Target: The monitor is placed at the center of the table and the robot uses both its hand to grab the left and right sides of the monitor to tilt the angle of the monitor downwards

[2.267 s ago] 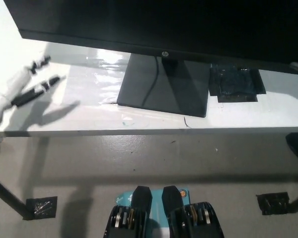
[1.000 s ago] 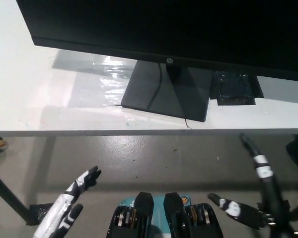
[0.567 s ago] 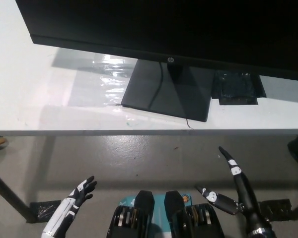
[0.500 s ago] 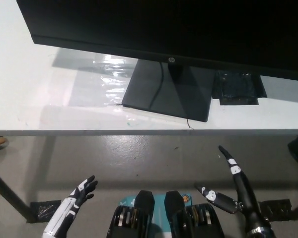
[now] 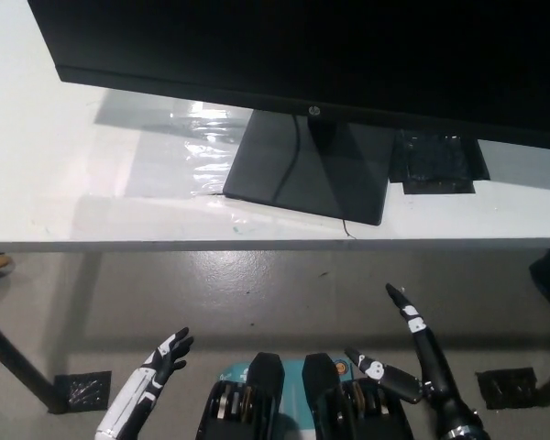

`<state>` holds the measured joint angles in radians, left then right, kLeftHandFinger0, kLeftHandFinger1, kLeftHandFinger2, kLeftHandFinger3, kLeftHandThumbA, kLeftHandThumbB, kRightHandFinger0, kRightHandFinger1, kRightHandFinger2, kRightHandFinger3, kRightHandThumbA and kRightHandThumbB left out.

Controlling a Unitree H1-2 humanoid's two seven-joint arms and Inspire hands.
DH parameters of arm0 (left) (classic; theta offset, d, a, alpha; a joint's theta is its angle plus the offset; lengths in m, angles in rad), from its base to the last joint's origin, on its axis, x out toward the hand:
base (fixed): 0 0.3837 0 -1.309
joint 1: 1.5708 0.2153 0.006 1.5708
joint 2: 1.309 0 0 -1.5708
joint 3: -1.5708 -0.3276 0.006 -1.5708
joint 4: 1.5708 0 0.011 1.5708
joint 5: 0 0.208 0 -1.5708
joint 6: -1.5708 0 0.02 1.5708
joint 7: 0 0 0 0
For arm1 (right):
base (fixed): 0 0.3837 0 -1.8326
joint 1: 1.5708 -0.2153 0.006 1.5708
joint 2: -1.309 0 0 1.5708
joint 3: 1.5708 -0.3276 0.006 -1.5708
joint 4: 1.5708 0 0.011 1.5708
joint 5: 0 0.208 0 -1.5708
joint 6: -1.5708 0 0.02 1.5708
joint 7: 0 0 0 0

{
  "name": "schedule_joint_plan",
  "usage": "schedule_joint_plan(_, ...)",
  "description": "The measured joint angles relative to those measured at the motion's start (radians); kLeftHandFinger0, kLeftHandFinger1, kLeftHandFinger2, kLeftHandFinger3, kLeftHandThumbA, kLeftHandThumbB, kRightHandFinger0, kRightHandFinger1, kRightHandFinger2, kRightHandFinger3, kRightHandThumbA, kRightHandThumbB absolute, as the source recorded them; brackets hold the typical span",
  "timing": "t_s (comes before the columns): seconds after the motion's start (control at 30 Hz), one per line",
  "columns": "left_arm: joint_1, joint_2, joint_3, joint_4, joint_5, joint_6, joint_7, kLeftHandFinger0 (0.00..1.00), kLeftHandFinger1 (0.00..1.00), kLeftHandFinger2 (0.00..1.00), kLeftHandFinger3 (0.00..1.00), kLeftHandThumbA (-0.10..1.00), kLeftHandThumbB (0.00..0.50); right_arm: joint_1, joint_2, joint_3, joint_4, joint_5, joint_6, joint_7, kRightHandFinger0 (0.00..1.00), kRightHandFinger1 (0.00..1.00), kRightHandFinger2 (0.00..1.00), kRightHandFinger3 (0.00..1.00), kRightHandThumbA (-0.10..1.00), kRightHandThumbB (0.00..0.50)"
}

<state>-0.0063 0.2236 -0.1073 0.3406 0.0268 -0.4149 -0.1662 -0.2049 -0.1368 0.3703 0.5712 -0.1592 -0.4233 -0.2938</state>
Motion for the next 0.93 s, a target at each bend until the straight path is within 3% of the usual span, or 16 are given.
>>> schedule_joint_plan(0.1, -0.002, 0.0, 0.0, 0.0, 0.018, -0.005, 0.001, 1.0, 1.0, 1.0, 1.0, 1.0, 0.278, 0.0, -0.001, 0.005, 0.005, -0.001, 0.0, 0.003, 1.0, 1.0, 1.0, 1.0, 0.83, 0.425)
schedule_joint_plan(0.63, -0.004, 0.001, 0.003, -0.01, 0.072, -0.004, 0.001, 1.0, 1.0, 1.0, 1.0, 1.0, 0.246, -0.016, -0.001, 0.015, 0.007, -0.001, 0.0, 0.029, 1.0, 1.0, 1.0, 1.0, 0.78, 0.413)
schedule_joint_plan(0.93, -0.005, 0.001, 0.004, -0.01, 0.082, -0.004, 0.0, 1.0, 1.0, 1.0, 1.0, 1.0, 0.255, -0.017, -0.001, 0.017, 0.007, -0.002, 0.0, 0.042, 1.0, 1.0, 1.0, 1.0, 0.74, 0.396)
